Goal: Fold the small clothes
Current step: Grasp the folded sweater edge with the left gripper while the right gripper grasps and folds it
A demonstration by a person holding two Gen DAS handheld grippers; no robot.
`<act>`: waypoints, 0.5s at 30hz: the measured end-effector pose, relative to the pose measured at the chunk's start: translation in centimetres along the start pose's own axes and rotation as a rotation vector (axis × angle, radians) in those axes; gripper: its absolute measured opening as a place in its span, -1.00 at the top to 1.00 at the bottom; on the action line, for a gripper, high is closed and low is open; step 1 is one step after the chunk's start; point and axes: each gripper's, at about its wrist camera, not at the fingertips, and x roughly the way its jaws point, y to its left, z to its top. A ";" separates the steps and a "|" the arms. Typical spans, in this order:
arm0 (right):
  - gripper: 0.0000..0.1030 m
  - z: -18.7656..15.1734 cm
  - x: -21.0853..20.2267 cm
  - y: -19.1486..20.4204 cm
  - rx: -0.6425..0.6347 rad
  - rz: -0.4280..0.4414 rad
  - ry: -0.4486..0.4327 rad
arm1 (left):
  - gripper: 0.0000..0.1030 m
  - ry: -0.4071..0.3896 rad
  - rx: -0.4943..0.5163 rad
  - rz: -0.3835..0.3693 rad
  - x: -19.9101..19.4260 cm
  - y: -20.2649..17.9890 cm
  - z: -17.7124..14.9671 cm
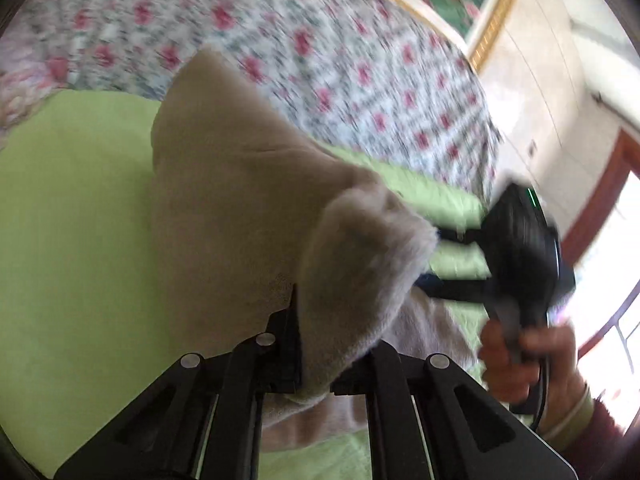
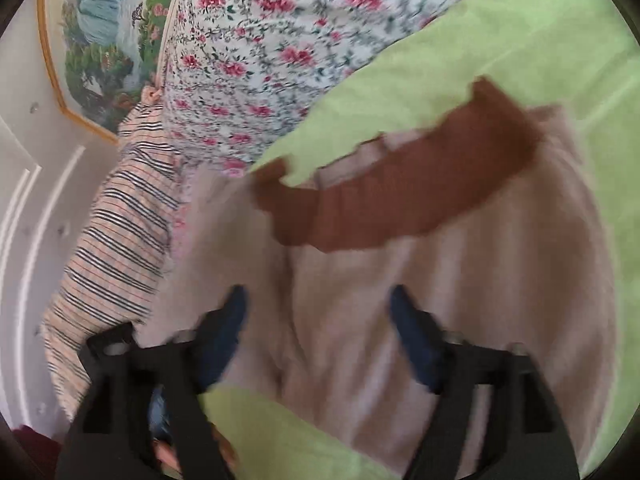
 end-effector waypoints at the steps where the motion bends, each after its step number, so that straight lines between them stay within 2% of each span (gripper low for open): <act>1: -0.68 0.5 0.8 -0.3 0.015 0.020 0.020 | 0.87 0.016 0.006 -0.005 0.8 -0.2 -0.3; 3: -0.68 1.5 3.2 -1.0 0.054 0.067 0.080 | 0.88 0.053 0.014 -0.011 2.4 -0.5 -1.0; 7: -0.63 3.2 7.7 -1.6 0.052 0.006 0.145 | 0.88 0.090 0.021 -0.015 3.8 -0.6 -1.9; 9: 0.25 3.7 9.2 -1.4 0.028 -0.028 0.159 | 0.88 0.102 0.046 -0.003 4.0 -0.6 -2.0; 10: 0.35 4.0 9.7 -1.2 0.024 -0.051 0.158 | 0.88 0.105 0.060 0.005 4.1 -0.9 -2.0; 11: 0.56 4.3 9.7 -0.9 0.015 -0.059 0.146 | 0.88 0.104 0.068 0.008 4.1 -1.0 -1.9; 12: 0.64 4.6 9.3 -0.3 -0.008 -0.065 0.131 | 0.88 0.101 0.074 0.010 4.0 -1.2 -1.6; 15: 0.69 5.1 6.1 2.2 -0.121 -0.075 0.072 | 0.88 0.082 0.092 -0.027 3.5 -2.3 -0.6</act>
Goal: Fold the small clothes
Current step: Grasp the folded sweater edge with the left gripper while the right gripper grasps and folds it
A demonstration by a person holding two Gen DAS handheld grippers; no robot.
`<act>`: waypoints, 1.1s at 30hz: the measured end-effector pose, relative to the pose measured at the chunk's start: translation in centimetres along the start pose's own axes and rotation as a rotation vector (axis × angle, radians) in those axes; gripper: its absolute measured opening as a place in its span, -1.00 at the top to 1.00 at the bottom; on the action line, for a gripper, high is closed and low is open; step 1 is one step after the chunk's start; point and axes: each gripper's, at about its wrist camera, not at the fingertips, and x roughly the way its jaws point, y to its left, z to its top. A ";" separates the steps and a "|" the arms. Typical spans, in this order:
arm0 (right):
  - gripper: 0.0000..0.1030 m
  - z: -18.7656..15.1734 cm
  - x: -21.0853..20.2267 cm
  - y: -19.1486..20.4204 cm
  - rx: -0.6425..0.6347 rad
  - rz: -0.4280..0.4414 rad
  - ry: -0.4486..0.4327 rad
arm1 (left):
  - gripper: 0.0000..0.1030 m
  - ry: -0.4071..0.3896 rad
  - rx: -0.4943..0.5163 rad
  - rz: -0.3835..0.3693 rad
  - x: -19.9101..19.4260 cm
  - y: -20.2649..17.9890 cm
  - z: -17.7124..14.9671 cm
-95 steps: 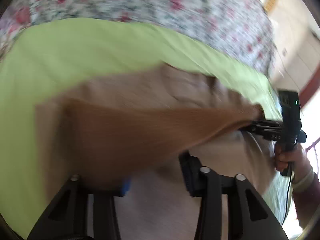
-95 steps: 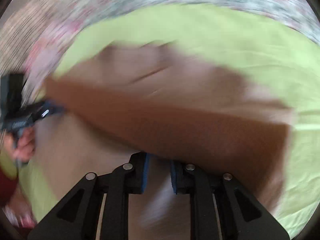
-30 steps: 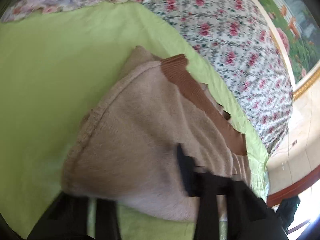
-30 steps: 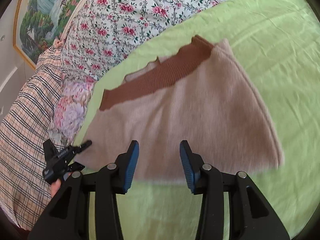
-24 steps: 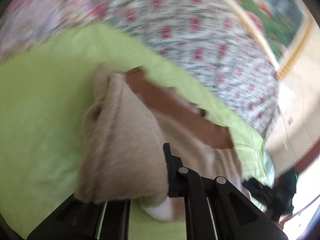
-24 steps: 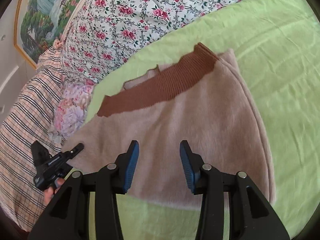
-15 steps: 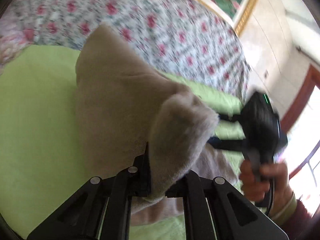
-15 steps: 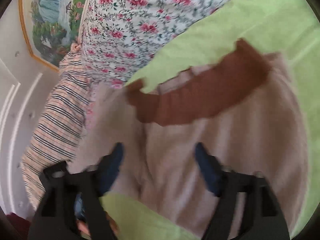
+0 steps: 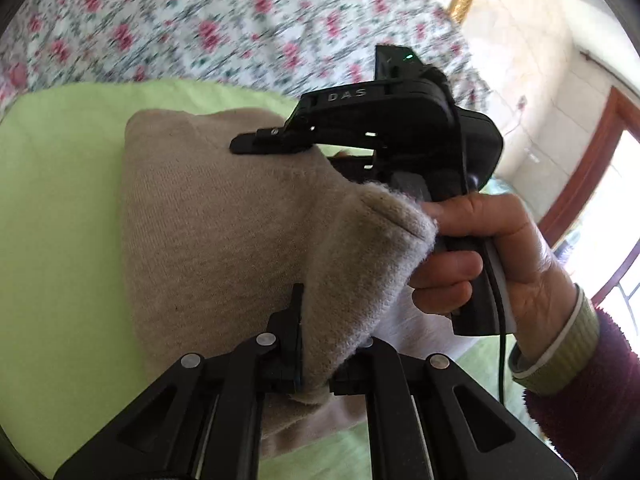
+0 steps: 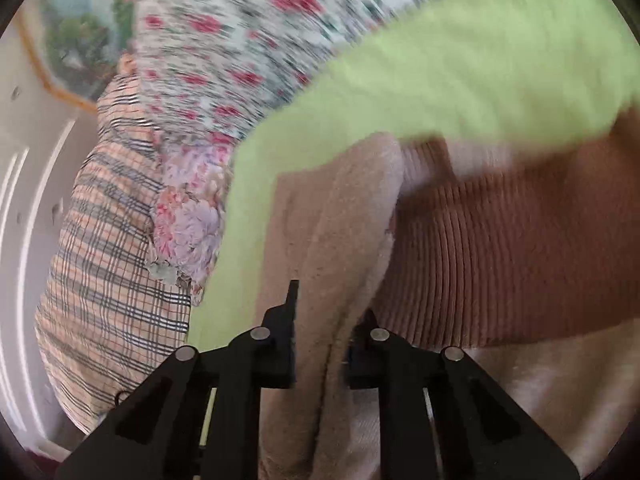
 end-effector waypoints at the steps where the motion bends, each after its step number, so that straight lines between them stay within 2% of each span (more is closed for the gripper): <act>1: 0.69 0.2 -1.7 0.6 -0.041 -0.014 -0.027 | 0.88 -0.010 0.015 -0.015 -0.1 -0.8 0.3; 3: 0.69 0.2 -4.4 1.0 -0.095 -0.057 -0.061 | 0.87 -0.016 0.044 -0.055 0.1 -2.9 0.7; 5: 0.69 -0.3 -6.7 0.1 -0.130 -0.142 -0.074 | 0.87 -0.001 0.062 -0.086 1.4 -5.0 0.7; 6: 0.69 -0.6 -7.5 -1.1 -0.125 -0.186 -0.071 | 0.87 0.009 0.071 -0.091 2.2 -5.8 0.6; 11: 0.69 -2.5 -9.2 -6.7 -0.040 -0.285 -0.061 | 0.87 0.105 0.078 -0.136 7.1 -8.9 -0.6; 15: 0.69 -3.4 -10.0 -9.0 -0.023 -0.284 -0.087 | 0.86 0.132 0.102 -0.126 8.9 -10.1 -1.3; 21: 0.69 -3.2 -8.7 -7.8 -0.141 -0.318 -0.110 | 0.79 0.150 0.067 -0.110 9.8 -9.4 -0.8; 23: 0.68 -3.3 -8.5 -8.0 -0.139 -0.348 -0.098 | 0.55 0.168 0.058 -0.130 9.2 -9.3 -1.2; 24: 0.62 -3.4 -8.7 -8.0 -0.131 -0.375 -0.092 | 0.51 0.175 0.059 -0.139 8.6 -9.5 -1.6; 27: 0.32 -4.3 -10.4 -7.8 -0.099 -0.427 -0.112 | 0.18 0.174 0.067 -0.161 6.0 -9.3 -2.1; 28: 0.27 -4.6 -11.0 -7.7 -0.089 -0.438 -0.120 | -0.16 0.166 0.066 -0.161 5.0 -9.0 -2.2; 29: 0.07 -5.1 -11.8 -7.7 -0.073 -0.446 -0.135 | -0.48 0.149 0.061 -0.144 3.5 -8.5 -2.4; 30: -0.20 -5.7 -12.7 -7.6 -0.057 -0.447 -0.150 | -0.54 0.133 0.054 -0.130 2.3 -8.0 -2.6; 32: -0.37 -6.7 -14.1 -7.7 -0.037 -0.420 -0.172 | -0.59 0.109 0.024 -0.102 0.6 -6.2 -2.1; 33: -0.38 -7.4 -14.6 -7.8 -0.018 -0.389 -0.173 | -0.60 0.110 0.000 -0.084 0.3 -5.1 -1.8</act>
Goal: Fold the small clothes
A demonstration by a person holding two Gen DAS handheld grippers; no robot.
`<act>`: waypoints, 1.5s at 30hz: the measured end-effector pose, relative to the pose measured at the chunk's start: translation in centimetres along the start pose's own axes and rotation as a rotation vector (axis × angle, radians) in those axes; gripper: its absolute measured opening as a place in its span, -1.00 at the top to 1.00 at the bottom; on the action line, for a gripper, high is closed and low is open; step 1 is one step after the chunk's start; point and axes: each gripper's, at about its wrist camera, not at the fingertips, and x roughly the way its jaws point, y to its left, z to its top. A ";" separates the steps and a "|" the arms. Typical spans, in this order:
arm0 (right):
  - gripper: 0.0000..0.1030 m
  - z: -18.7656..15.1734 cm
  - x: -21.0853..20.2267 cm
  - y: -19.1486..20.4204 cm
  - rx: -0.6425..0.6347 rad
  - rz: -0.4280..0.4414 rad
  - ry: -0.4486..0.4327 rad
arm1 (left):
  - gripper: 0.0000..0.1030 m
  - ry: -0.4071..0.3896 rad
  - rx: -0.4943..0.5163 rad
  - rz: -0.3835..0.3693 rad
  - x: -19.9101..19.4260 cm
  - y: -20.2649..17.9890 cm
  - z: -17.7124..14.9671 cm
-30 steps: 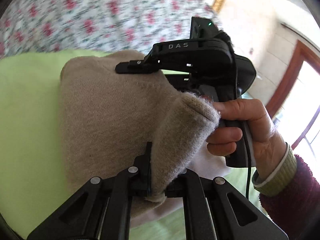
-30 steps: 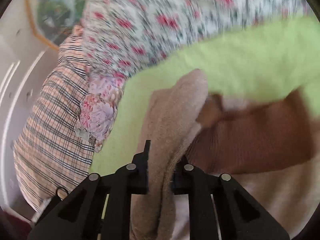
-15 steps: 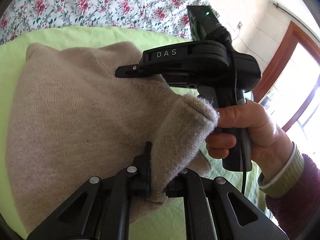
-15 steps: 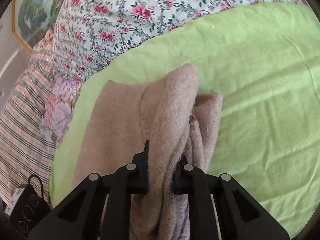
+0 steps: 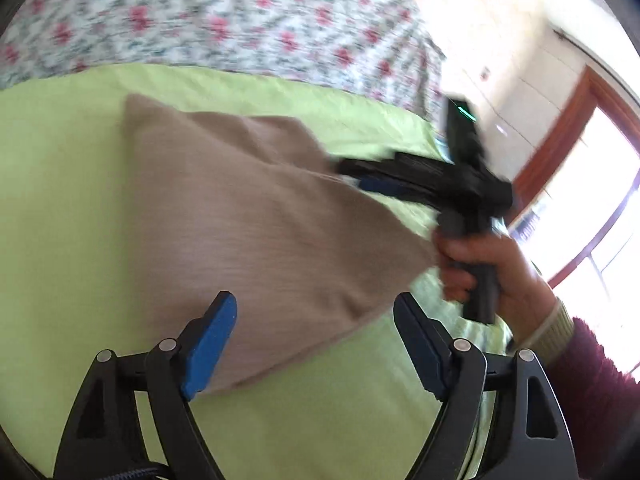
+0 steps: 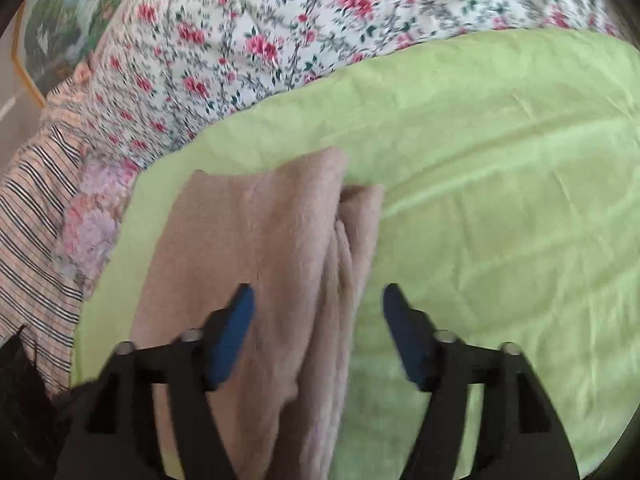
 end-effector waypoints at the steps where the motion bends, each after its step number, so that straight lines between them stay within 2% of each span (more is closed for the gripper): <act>1: -0.39 -0.3 -0.1 -0.2 0.017 0.020 0.008 | -0.61 -0.001 -0.027 0.009 -0.3 0.9 0.2; 5: -0.44 -1.4 0.7 -1.1 0.080 0.085 0.059 | -0.62 0.022 -0.173 0.025 -0.1 5.8 1.4; 8: -0.45 -1.6 2.2 -1.9 0.135 0.139 0.102 | -0.62 0.062 -0.277 -0.050 2.1 8.8 2.8; 10: -0.46 -1.5 2.9 -2.2 0.151 0.164 0.119 | -0.62 0.092 -0.304 -0.074 3.2 9.6 3.3; 15: -0.46 -0.7 4.9 -1.7 0.154 0.177 0.161 | -0.64 0.193 -0.368 -0.126 8.9 11.9 4.7; 16: -0.46 -0.6 5.3 -1.3 0.143 0.167 0.171 | -0.54 0.191 -0.374 -0.140 9.4 12.2 4.5; 17: -0.37 -0.5 5.6 -1.0 0.130 0.160 0.178 | -0.30 0.176 -0.366 -0.158 9.6 12.3 4.5; 18: -0.04 -0.7 6.2 -0.6 0.130 0.175 0.201 | -0.25 0.172 -0.356 -0.168 9.7 12.3 4.4; 20: 0.16 -1.1 6.6 -0.3 0.150 0.191 0.211 | -0.03 0.156 -0.328 -0.164 9.4 12.3 4.2; 21: 0.27 -1.2 6.3 0.3 0.130 0.189 0.195 | 0.02 0.148 -0.315 -0.165 9.0 12.1 4.1; 23: 0.34 -1.6 5.3 1.5 0.109 0.196 0.168 | 0.10 0.132 -0.300 -0.168 7.7 11.7 4.0; 27: 0.37 -3.2 3.9 6.2 0.057 0.252 0.141 | 0.12 0.083 -0.259 -0.134 3.0 11.4 3.0; 30: 0.37 -4.8 4.4 9.3 0.037 0.321 0.148 | 0.12 0.053 -0.261 -0.111 -2.1 12.5 0.9; 35: 0.38 -8.6 6.7 15.6 -0.019 0.422 0.174 | 0.12 0.019 -0.261 -0.027 -9.7 14.6 -3.5; 38: 0.38 -10.7 8.1 17.5 -0.021 0.449 0.201 | 0.11 0.013 -0.280 0.002 -12.3 16.1 -6.0; 40: 0.37 -12.2 9.6 18.1 -0.020 0.424 0.238 | 0.06 0.034 -0.299 0.022 -12.8 17.4 -8.0; 42: 0.21 -13.1 10.3 18.0 -0.027 0.377 0.255 | -0.08 0.050 -0.316 0.048 -12.6 18.3 -9.5; 44: 0.08 -13.1 10.1 17.2 0.013 0.371 0.260 | -0.29 0.021 -0.330 0.041 -13.2 18.8 -9.9; 45: -0.09 -12.8 9.7 16.9 0.022 0.337 0.265 | -0.35 0.003 -0.338 0.050 -13.6 19.0 -9.8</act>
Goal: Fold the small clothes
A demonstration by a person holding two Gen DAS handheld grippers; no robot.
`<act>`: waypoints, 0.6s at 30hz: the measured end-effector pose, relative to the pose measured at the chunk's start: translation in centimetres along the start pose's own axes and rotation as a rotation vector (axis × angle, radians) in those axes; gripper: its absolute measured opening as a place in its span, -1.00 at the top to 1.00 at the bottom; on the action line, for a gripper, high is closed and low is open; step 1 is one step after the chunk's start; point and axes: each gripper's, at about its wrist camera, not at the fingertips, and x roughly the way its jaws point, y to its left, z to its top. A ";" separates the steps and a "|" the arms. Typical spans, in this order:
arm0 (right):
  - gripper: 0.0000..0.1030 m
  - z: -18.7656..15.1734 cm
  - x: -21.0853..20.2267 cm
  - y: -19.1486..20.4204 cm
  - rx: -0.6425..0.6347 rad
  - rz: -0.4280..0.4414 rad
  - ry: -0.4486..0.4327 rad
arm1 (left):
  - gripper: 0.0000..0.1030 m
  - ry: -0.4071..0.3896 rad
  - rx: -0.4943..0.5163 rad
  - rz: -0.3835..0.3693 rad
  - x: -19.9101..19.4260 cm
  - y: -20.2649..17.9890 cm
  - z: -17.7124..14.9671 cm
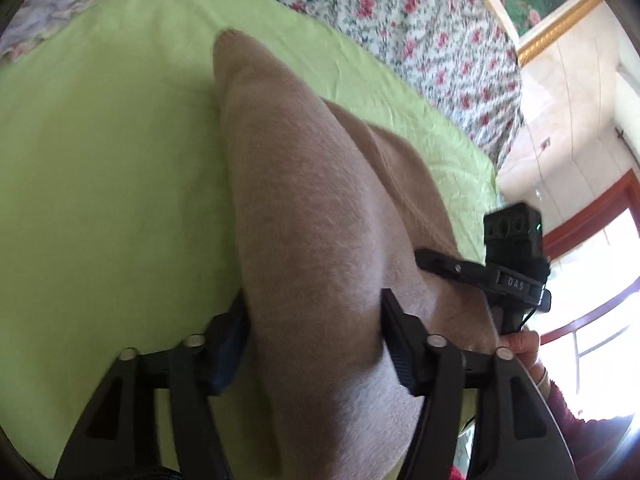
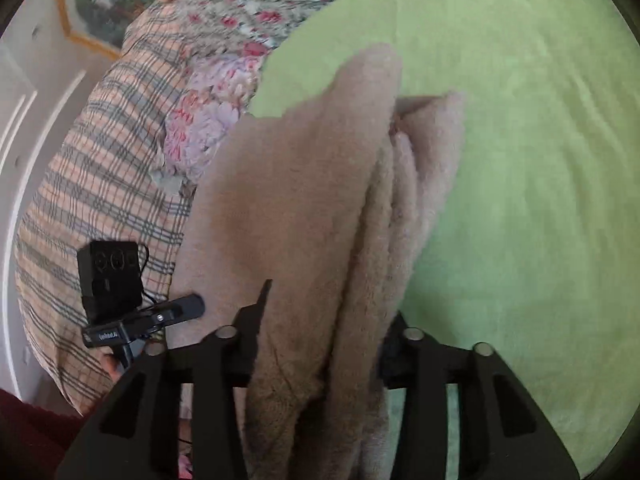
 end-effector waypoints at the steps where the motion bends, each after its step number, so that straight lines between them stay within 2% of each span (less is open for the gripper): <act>1: -0.17 0.2 -0.5 0.1 -0.003 -0.032 -0.009 | -0.41 -0.023 -0.003 0.010 -0.5 0.1 0.3; 3: -0.31 0.9 -2.0 0.5 -0.032 -0.102 -0.059 | -0.44 -0.055 0.001 0.034 -1.0 0.2 1.5; 6: -0.31 3.3 -3.3 0.8 -0.042 -0.153 -0.130 | -0.47 -0.078 -0.023 0.061 -1.3 1.5 3.2; 8: -0.28 5.3 -3.0 1.1 -0.037 -0.132 -0.158 | -0.47 -0.092 -0.047 0.085 -1.1 2.3 4.3; 10: 0.04 6.7 -1.8 1.3 -0.025 -0.119 -0.156 | -0.47 -0.094 -0.079 0.106 -0.2 3.2 5.6; 12: 0.81 8.0 0.0 1.6 -0.021 -0.156 -0.115 | -0.40 -0.085 -0.098 0.125 0.6 3.6 6.4; 14: 0.83 7.9 -0.7 2.2 -0.030 -0.125 -0.163 | -0.18 -0.075 -0.082 0.148 1.5 2.9 7.1; 15: 0.84 7.2 -2.1 2.7 -0.044 -0.089 -0.221 | -0.16 -0.070 -0.059 0.167 1.7 2.4 7.2; 18: 0.84 5.5 -3.4 1.9 -0.025 -0.140 -0.255 | -0.15 -0.060 0.016 0.224 2.1 1.2 6.5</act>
